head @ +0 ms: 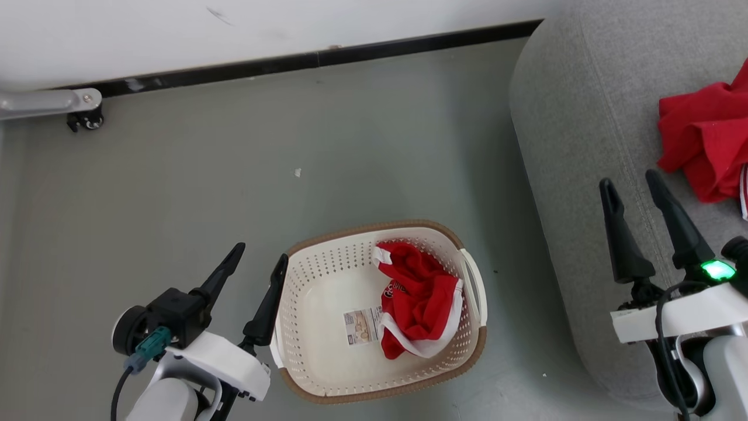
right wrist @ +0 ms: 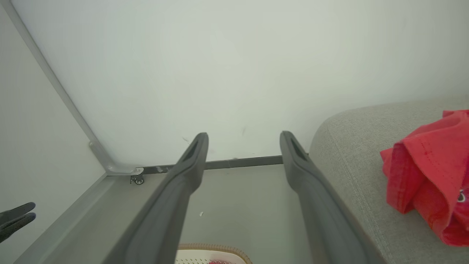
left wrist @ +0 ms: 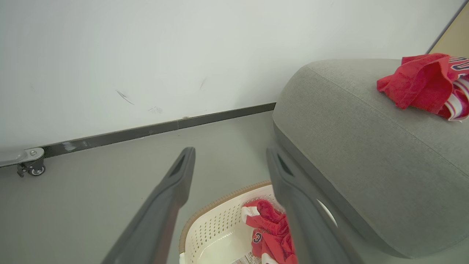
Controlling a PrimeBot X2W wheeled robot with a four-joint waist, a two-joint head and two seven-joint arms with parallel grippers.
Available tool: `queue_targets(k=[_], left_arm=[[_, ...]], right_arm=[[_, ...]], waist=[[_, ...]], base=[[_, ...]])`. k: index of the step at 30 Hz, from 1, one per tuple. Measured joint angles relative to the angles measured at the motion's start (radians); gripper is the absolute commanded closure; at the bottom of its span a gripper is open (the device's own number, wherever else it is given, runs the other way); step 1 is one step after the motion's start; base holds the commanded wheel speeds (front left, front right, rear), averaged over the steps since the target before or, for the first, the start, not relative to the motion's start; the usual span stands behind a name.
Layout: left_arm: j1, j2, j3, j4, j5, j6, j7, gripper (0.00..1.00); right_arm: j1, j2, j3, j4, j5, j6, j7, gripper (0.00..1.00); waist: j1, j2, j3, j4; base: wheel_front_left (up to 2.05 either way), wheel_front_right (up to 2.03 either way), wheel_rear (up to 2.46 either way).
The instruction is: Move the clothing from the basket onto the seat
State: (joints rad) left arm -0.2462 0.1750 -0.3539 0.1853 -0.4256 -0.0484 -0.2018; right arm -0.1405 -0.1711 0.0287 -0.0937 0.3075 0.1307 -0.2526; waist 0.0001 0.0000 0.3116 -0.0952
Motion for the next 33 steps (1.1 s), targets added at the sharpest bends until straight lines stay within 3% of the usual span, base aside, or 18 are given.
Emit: queue_targets(k=[18,33], left_arm=[[-0.118,-0.012,-0.054,0.159,0.005,-0.042,0.062,0.00],[-0.227,-0.019,-0.097,0.270,0.029,-0.053,0.106,0.00]], right_arm=[[-0.128,0.003,-0.039,-0.041,0.000,0.000,-0.002,0.00],[-0.218,0.023,-0.053,-0.066,0.002,0.000,-0.002,0.00]], waist=[[0.0000,0.0000,0.153,-0.070],[0.0000,0.0000,0.266,-0.121]], base=[[0.00,0.00,0.00],[0.00,0.00,0.00]])
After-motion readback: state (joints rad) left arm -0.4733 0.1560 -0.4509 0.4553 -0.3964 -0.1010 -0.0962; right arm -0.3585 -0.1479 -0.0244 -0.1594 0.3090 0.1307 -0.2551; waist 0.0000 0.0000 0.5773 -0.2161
